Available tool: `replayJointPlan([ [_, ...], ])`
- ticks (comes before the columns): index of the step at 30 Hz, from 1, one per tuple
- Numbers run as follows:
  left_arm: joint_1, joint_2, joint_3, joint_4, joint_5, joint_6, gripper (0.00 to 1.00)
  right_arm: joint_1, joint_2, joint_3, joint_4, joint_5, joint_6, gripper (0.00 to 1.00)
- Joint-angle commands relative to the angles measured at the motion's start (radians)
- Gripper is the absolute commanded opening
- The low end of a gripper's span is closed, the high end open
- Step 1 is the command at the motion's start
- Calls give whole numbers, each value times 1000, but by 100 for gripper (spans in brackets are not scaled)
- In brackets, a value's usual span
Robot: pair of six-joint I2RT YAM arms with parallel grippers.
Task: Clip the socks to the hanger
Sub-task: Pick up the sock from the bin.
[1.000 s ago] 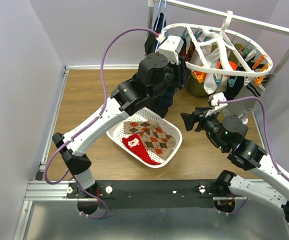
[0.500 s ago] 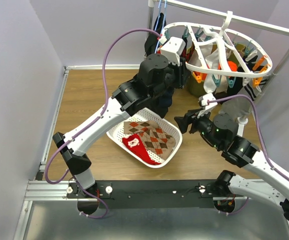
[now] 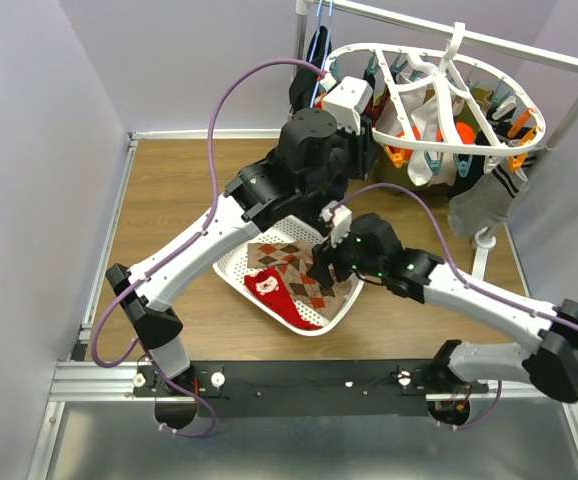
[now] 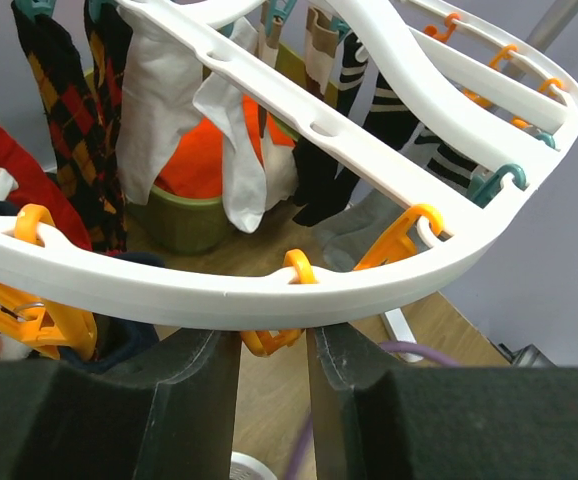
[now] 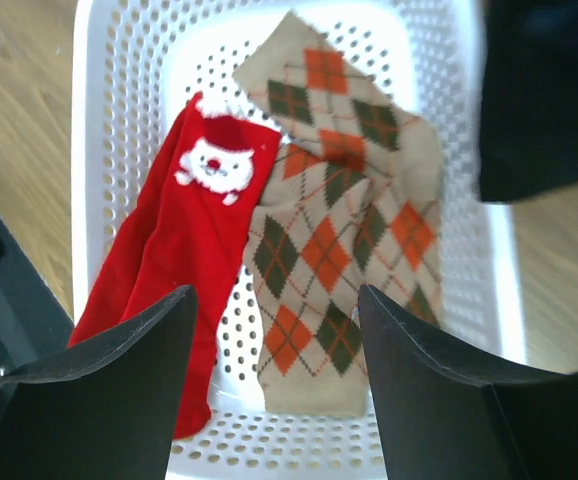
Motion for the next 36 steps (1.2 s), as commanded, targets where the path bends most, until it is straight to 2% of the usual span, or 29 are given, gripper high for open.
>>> replayJointPlan([
  [1,6,-13,-13,-28,34,8,0,1,147,10,81,-147,-24,72],
  [6,7,-12,-13,-31,36,5,0,9,335,109,132,-212,-50,68],
  [15,9,-7,-3,-43,40,6,0,46,563,260,190,-298,-54,61],
  [24,12,-7,-6,-46,40,8,0,87,759,333,184,-220,-53,60],
  [27,14,-6,-9,-48,42,9,0,95,800,330,181,-165,-57,55],
  [30,14,-6,-10,-49,40,11,0,95,811,309,185,-122,-57,43],
  [31,15,-6,-12,-49,40,11,0,96,802,304,189,-112,-57,33],
  [33,15,-7,-12,-49,39,12,0,95,779,287,195,-95,-53,22],
  [34,17,-9,-13,-49,40,11,0,95,740,268,195,-89,-48,12],
  [36,17,-12,-13,-49,37,11,0,95,692,246,225,-69,-39,5],
])
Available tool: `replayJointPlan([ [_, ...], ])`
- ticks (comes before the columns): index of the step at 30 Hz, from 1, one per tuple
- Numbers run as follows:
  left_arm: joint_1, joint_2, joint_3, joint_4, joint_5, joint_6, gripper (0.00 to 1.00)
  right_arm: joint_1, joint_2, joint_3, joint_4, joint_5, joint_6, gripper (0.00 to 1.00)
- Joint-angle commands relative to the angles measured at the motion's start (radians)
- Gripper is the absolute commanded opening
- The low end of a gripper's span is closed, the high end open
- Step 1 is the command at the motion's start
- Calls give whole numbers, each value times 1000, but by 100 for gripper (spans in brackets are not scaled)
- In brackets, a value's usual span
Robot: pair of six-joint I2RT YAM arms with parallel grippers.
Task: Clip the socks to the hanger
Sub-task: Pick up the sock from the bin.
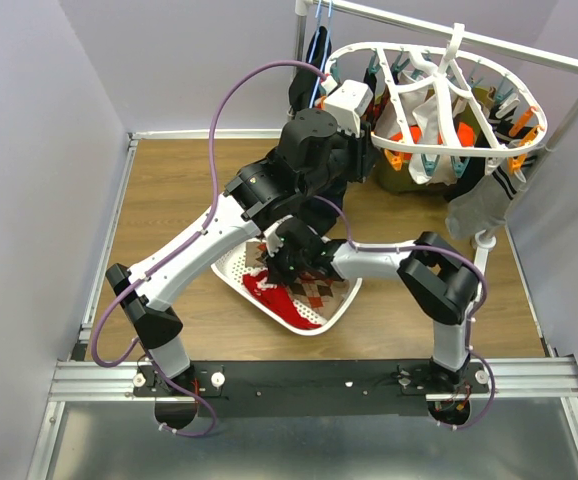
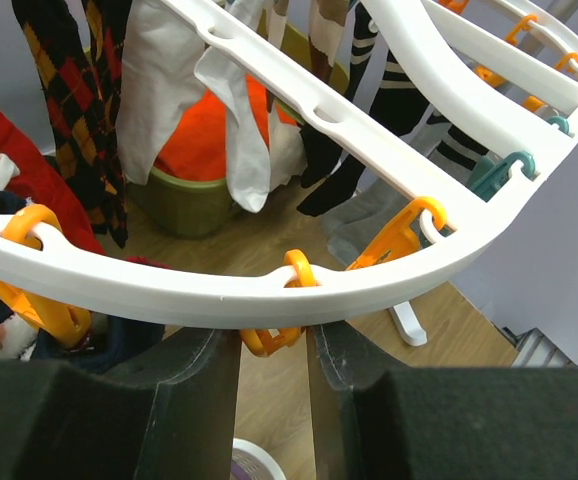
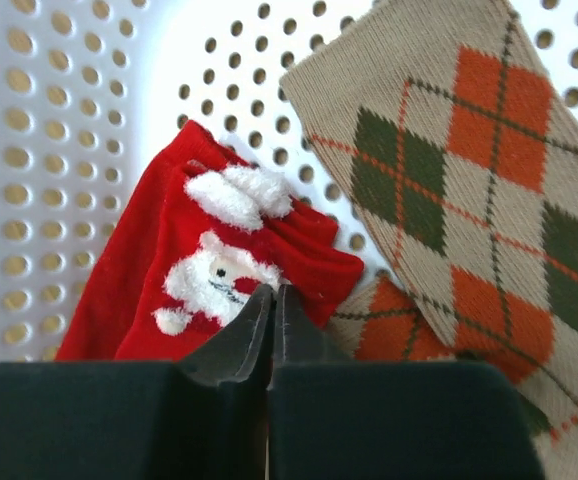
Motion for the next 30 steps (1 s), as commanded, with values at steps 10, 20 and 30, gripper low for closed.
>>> replayJointPlan([
  [10,13,-18,-13,-8,14,14,0,8,-426,-253,59,234,38,1],
  [20,19,-15,-8,-3,30,13,0,3,-700,-403,70,436,47,1],
  [30,27,-15,1,-5,51,10,0,3,-1015,-413,56,625,-53,1],
])
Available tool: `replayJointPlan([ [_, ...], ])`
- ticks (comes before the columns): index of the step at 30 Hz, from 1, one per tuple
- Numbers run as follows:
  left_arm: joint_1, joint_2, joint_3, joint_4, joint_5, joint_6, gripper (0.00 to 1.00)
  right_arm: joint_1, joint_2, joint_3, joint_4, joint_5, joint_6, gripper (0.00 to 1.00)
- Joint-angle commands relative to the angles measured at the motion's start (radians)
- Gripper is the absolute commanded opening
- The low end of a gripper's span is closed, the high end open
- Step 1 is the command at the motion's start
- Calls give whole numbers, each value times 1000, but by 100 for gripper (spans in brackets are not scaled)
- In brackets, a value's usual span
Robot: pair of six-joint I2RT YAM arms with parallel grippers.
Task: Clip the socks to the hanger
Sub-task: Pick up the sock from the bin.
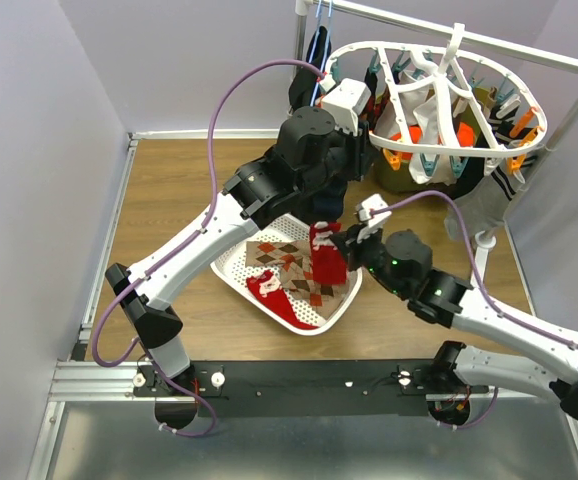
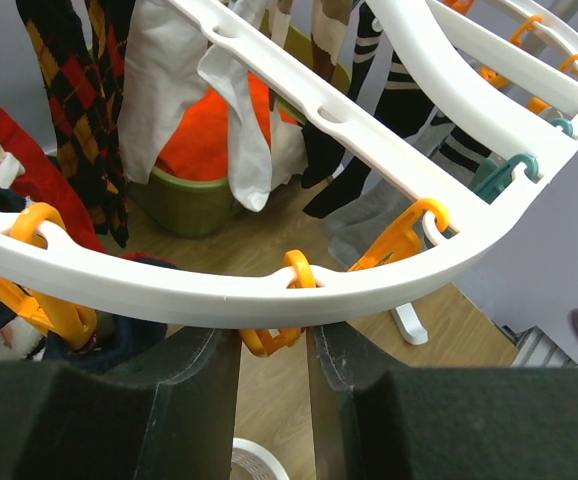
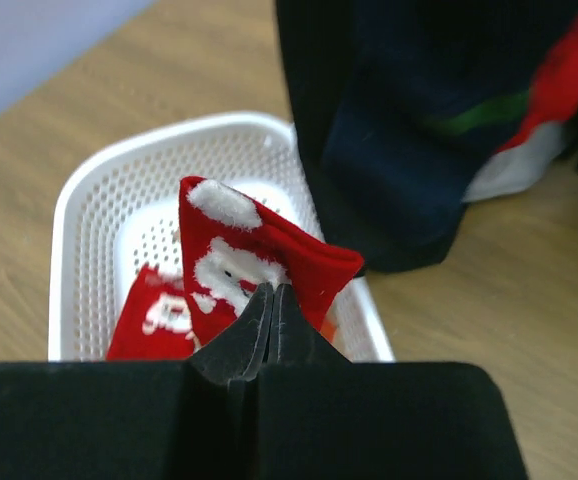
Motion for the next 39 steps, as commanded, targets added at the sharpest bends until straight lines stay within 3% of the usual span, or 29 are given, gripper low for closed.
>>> replayJointPlan([
  [1,10,-15,2,-6,33,10,0,2,-94,25,-6,132,-96,1],
  [5,18,-17,5,2,49,8,0,2,-108,66,-50,185,-168,1],
  [8,24,-15,9,2,64,5,0,4,-148,36,-4,279,-223,1],
  [10,26,-15,9,0,67,4,0,1,-165,22,42,259,-261,1],
  [15,27,-17,2,-4,70,1,0,1,-30,152,-171,-91,-272,1],
  [21,29,-18,3,6,78,-7,0,1,228,192,-280,-429,-266,1],
  [25,30,-17,-5,3,79,-9,0,1,440,230,-308,-531,-287,1],
  [29,30,-21,-14,6,78,-13,0,1,654,296,-335,-519,-301,2],
  [31,30,-20,-20,9,75,-13,0,1,718,323,-369,-430,-294,7],
  [33,32,-20,-18,11,76,-15,0,2,772,367,-426,-378,-277,20],
  [36,32,-23,-18,14,79,-16,0,1,746,413,-485,-316,-236,39],
  [39,32,-23,-17,17,78,-16,0,2,694,479,-559,-266,-174,49],
])
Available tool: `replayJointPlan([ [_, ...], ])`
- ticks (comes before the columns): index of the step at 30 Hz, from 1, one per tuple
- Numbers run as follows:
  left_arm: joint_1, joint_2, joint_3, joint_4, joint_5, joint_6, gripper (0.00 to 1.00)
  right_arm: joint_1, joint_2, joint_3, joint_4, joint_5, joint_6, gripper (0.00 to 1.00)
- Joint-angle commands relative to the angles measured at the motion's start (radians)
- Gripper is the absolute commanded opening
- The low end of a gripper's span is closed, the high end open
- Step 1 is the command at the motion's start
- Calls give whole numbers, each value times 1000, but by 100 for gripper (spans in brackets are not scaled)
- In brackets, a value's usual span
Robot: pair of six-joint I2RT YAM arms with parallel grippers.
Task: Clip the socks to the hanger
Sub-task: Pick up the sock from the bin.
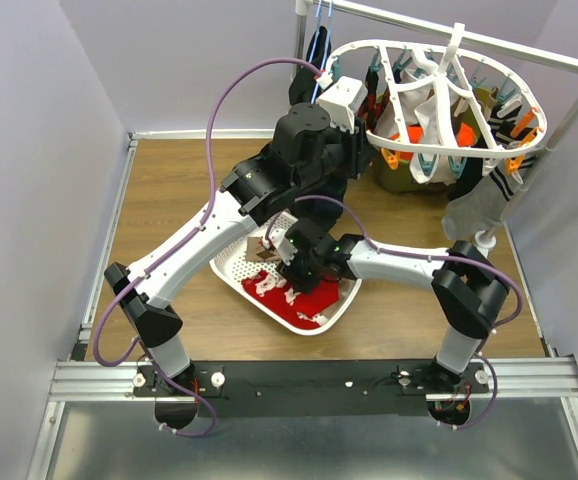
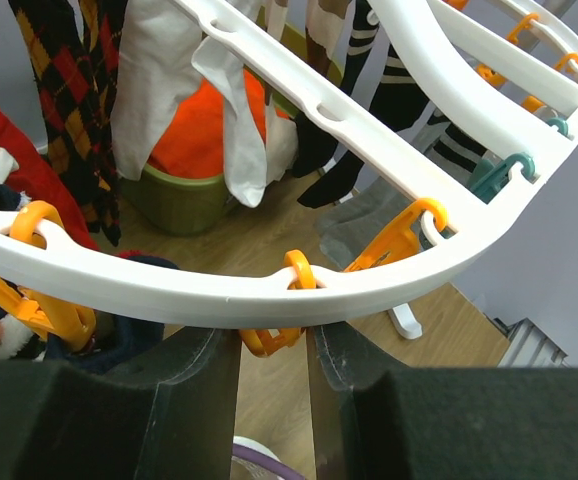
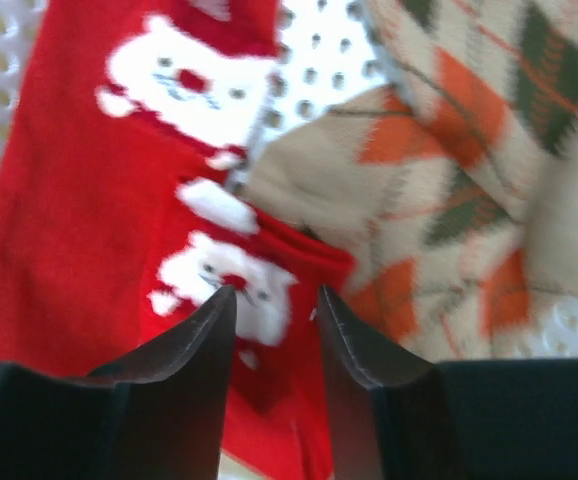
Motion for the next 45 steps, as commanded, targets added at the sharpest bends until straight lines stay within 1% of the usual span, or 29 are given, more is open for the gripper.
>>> replayJointPlan([
  [1,6,-21,-11,13,19,-8,0,7,-66,108,-175,121,99,49],
  [2,6,-21,-11,13,20,-9,0,10,-72,129,-192,152,122,49],
  [3,6,-18,-12,15,23,-9,0,14,-78,154,-206,157,174,49],
  [5,6,-17,-9,16,26,-9,0,24,-78,171,-203,171,227,49],
  [6,6,-15,-9,16,28,-11,0,29,-73,177,-197,171,272,49],
  [9,6,-12,-6,15,31,-9,0,53,-32,195,-177,207,342,50],
  [16,6,-9,-5,9,34,-6,0,119,103,264,-217,356,451,50],
  [18,6,-7,-5,7,36,-6,0,126,127,268,-205,371,472,50],
  [25,6,-9,-6,7,34,-2,0,133,170,277,-192,465,494,50],
  [34,9,-9,-6,4,36,1,0,136,197,263,-185,430,492,47],
  [45,11,-10,-6,-1,31,1,0,173,171,318,-227,430,492,47],
])
